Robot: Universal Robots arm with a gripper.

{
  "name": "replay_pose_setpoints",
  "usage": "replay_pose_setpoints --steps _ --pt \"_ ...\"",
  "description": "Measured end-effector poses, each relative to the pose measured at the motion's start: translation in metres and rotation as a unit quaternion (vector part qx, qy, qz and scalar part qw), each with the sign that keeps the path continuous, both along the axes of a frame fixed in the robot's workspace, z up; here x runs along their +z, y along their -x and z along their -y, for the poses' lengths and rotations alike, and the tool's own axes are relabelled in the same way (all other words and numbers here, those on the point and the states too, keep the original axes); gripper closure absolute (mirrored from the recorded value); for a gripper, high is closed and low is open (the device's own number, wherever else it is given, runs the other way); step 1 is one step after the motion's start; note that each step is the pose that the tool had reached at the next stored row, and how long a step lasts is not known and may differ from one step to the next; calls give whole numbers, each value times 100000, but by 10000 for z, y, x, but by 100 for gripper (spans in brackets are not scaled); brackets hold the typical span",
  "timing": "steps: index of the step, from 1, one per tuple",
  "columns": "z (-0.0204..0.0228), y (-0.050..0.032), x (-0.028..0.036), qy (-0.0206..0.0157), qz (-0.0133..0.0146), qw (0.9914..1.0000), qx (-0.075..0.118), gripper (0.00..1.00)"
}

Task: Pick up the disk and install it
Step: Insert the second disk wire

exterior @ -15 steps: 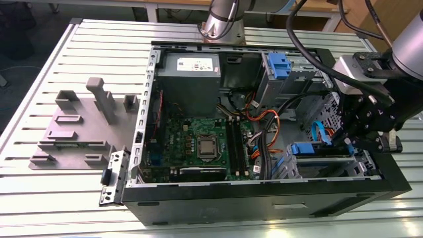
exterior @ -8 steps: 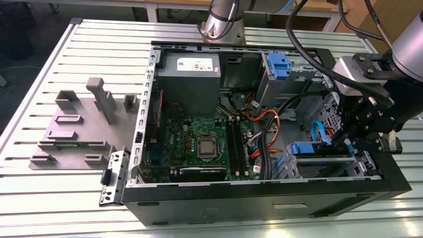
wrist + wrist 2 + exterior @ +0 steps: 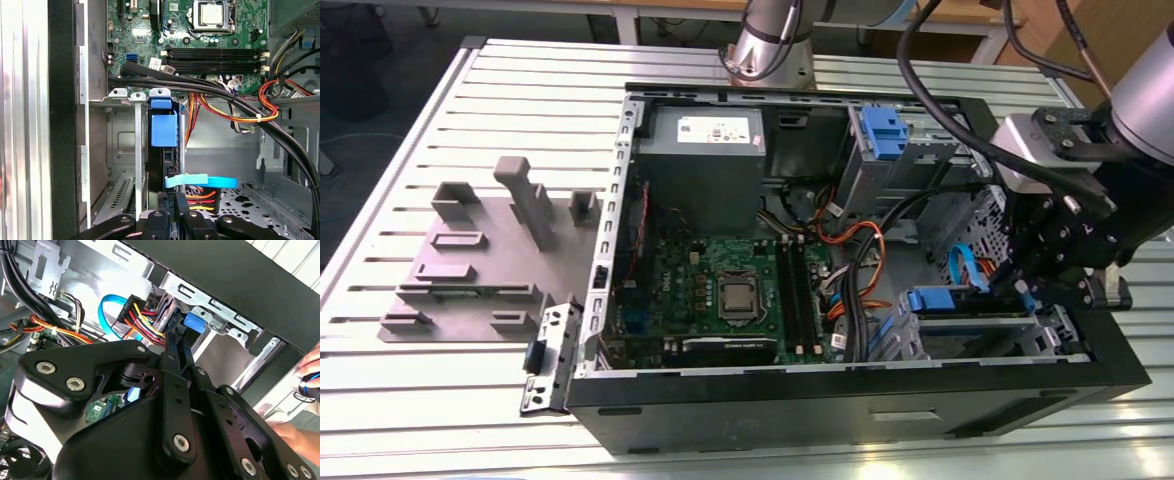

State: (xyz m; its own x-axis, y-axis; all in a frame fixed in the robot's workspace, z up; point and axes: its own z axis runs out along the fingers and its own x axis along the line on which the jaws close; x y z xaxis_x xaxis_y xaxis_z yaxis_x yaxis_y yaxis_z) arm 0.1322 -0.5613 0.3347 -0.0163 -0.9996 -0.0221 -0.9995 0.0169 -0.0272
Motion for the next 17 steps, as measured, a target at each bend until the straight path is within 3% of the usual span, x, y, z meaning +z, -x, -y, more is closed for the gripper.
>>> replay_pose_setpoints --steps 17 --pt "0 0 -23 32 1 100000 2 83"
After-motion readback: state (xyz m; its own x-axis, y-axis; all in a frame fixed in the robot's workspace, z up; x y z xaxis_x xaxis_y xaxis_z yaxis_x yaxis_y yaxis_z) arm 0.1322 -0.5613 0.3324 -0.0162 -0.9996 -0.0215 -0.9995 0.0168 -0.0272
